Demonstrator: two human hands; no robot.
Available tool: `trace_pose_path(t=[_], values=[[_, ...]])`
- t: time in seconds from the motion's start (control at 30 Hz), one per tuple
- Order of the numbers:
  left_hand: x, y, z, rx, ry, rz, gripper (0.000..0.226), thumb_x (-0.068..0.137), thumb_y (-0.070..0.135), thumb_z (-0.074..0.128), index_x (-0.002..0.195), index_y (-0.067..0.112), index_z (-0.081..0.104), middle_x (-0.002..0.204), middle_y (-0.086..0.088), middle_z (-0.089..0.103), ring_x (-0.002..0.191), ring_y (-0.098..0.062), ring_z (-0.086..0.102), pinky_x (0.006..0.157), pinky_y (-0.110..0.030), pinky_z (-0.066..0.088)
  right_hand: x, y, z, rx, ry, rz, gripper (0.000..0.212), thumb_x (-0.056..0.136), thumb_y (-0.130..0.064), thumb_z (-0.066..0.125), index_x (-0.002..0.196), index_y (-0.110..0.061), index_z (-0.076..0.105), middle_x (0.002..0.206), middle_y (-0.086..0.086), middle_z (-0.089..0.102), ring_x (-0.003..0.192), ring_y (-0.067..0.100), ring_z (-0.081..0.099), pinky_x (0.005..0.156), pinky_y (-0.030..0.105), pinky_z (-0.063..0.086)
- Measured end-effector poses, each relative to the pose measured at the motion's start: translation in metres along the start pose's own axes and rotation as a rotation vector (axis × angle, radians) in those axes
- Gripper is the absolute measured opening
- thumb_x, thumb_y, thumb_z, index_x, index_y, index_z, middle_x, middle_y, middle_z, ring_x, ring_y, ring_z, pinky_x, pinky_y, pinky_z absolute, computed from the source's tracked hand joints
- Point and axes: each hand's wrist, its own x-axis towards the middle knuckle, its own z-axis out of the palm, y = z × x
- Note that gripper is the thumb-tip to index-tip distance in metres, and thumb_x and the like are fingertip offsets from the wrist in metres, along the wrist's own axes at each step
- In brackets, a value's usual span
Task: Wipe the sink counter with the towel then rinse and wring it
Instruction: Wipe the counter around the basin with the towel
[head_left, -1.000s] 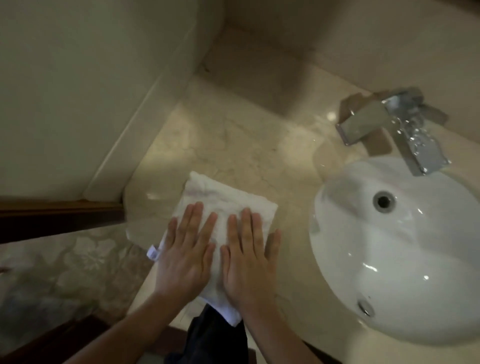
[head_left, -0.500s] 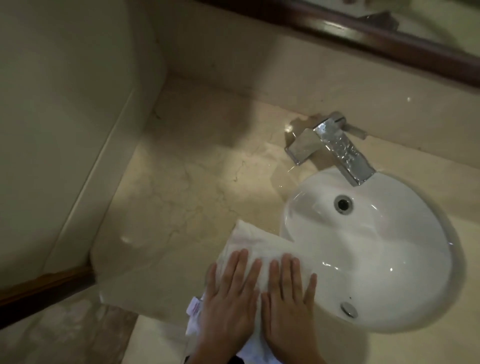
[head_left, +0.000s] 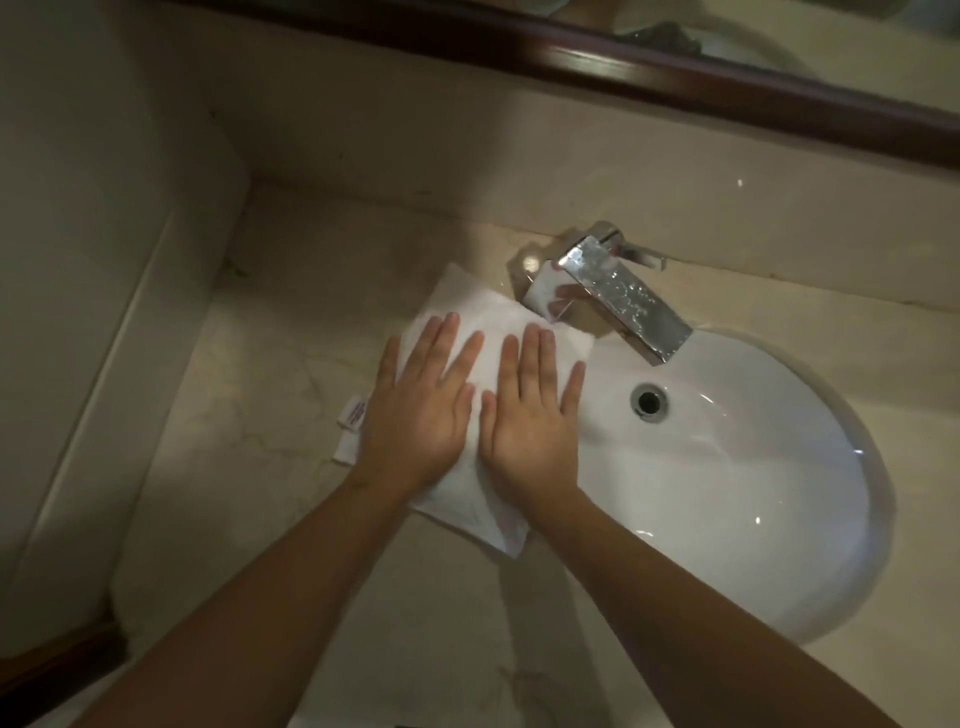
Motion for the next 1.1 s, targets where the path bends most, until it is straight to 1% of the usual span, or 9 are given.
trace_pose_path(t=[0.17,0.37,0.5,0.6,0.7,0.87,0.93,1.0,1.1], values=[[-0.072,-0.014,0.000,0.035,0.000,-0.053,0.062,0.104,0.034,0.028,0.163,0.023,0.015,0.172,-0.007,0.012,0.159,-0.021,0.011,0.125,-0.056,0.016,-0.054,-0.036,0.009,0.035,-0.020,-0.058,0.065,0.106,-0.034,0.038,0.162,-0.003,0.026,0.172,0.020,0.019,0.162,0.033,0.009,0.127,0.064,0.009],[-0.191,-0.001,0.017,0.084,-0.031,-0.174,0.066,0.101,0.035,0.028,0.163,0.018,0.015,0.171,-0.014,0.015,0.157,-0.030,0.020,0.122,-0.062,0.016,-0.164,-0.052,0.020,0.046,-0.096,-0.150,0.064,0.107,-0.038,0.040,0.162,-0.008,0.030,0.172,0.012,0.014,0.162,0.028,0.005,0.125,0.061,0.010],[-0.216,0.049,0.031,0.056,-0.077,-0.166,0.065,0.102,0.036,0.024,0.163,0.017,0.015,0.171,-0.015,0.015,0.158,-0.031,0.016,0.123,-0.063,0.013,-0.207,-0.011,0.010,0.016,-0.135,-0.094,0.067,0.106,-0.043,0.042,0.164,-0.013,0.024,0.174,0.008,0.017,0.162,0.024,0.007,0.123,0.060,0.012],[-0.228,0.093,0.041,0.052,-0.104,-0.131,0.062,0.105,0.040,0.013,0.162,0.015,0.018,0.168,-0.020,0.022,0.156,-0.033,0.021,0.122,-0.063,0.016,-0.239,0.030,0.005,0.001,-0.133,-0.072,0.068,0.105,-0.043,0.044,0.164,-0.014,0.027,0.174,0.008,0.020,0.162,0.025,0.011,0.122,0.063,0.017],[-0.241,0.151,0.051,0.001,-0.165,-0.115,0.063,0.106,0.041,0.010,0.159,0.012,0.030,0.164,-0.023,0.030,0.152,-0.035,0.031,0.121,-0.063,0.021,-0.277,0.082,0.004,-0.019,-0.083,-0.057,0.067,0.103,-0.043,0.047,0.162,-0.014,0.032,0.172,0.009,0.024,0.160,0.026,0.021,0.119,0.065,0.024],[-0.238,0.256,0.067,-0.073,-0.208,-0.049,0.060,0.102,0.035,0.032,0.157,0.011,0.036,0.164,-0.024,0.028,0.152,-0.035,0.031,0.119,-0.065,0.024,-0.315,0.187,-0.019,-0.080,-0.099,-0.004,0.064,0.104,-0.040,0.043,0.161,-0.015,0.028,0.170,0.009,0.027,0.157,0.030,0.027,0.115,0.067,0.035],[-0.233,0.289,0.067,-0.112,-0.210,-0.016,0.061,0.101,0.034,0.037,0.157,0.011,0.036,0.165,-0.025,0.025,0.152,-0.038,0.031,0.118,-0.064,0.028,-0.322,0.221,-0.030,-0.102,-0.122,0.019,0.063,0.106,-0.039,0.039,0.162,-0.015,0.027,0.172,0.009,0.024,0.158,0.031,0.025,0.115,0.069,0.034],[-0.227,0.302,0.064,-0.142,-0.220,0.017,0.059,0.102,0.035,0.038,0.156,0.011,0.038,0.165,-0.023,0.027,0.151,-0.038,0.031,0.119,-0.064,0.027,-0.326,0.234,-0.036,-0.104,-0.123,0.061,0.065,0.106,-0.039,0.040,0.164,-0.016,0.023,0.173,0.007,0.019,0.160,0.031,0.020,0.118,0.069,0.029],[-0.213,0.285,0.066,-0.120,-0.201,0.106,0.061,0.100,0.043,0.043,0.155,0.018,0.041,0.165,-0.013,0.033,0.152,-0.031,0.033,0.122,-0.060,0.018,-0.324,0.221,-0.032,-0.078,-0.048,0.187,0.070,0.103,-0.036,0.042,0.166,-0.019,0.017,0.174,0.006,0.018,0.160,0.032,0.018,0.121,0.067,0.024]])
